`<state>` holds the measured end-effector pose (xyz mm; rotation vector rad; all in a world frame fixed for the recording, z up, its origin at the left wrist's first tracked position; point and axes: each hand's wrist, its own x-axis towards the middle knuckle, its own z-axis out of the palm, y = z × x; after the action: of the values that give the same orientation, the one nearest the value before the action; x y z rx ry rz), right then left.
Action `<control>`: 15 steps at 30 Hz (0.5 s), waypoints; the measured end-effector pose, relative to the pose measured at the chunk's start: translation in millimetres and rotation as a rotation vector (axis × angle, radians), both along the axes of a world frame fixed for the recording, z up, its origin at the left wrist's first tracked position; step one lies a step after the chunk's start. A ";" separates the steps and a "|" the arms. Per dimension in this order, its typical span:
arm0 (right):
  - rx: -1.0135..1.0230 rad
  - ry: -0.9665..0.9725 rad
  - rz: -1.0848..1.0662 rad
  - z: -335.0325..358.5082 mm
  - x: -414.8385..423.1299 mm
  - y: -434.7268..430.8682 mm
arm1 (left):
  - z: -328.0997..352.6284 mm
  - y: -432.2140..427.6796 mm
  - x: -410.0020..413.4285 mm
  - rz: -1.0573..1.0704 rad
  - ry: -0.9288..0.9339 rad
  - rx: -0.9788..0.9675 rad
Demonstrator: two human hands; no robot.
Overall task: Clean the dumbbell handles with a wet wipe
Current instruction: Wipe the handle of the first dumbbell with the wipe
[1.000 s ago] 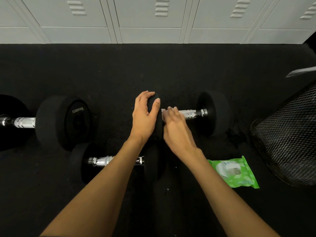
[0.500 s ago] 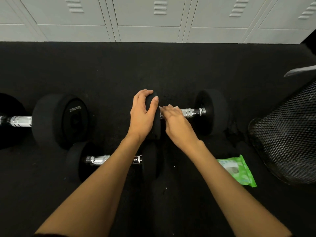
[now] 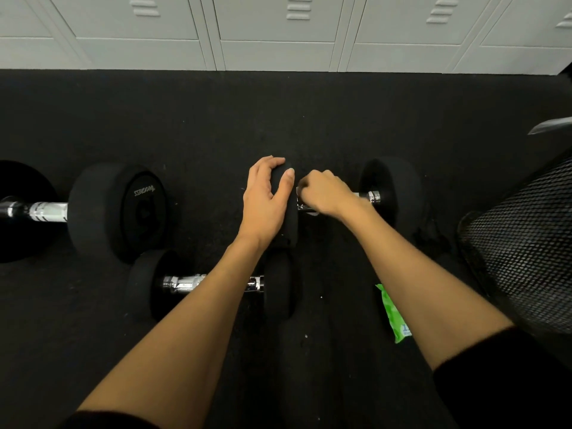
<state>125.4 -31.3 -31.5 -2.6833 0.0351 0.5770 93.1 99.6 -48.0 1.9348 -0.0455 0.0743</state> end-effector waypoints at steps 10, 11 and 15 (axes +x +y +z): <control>0.126 -0.197 0.080 -6.2 -25.9 -14.8 | 0.6 0.9 -1.1 -0.017 0.005 -0.015; 0.105 -0.112 0.084 -2.0 -16.9 -13.8 | 1.3 1.2 -0.9 -0.023 0.011 -0.010; 0.072 -0.125 0.076 -7.5 -18.6 -9.4 | 4.1 3.2 -0.2 -0.056 0.030 0.005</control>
<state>106.9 -40.8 -39.0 -2.6534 -0.1210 0.4238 92.9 102.8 -43.8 1.9384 -0.0792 0.0078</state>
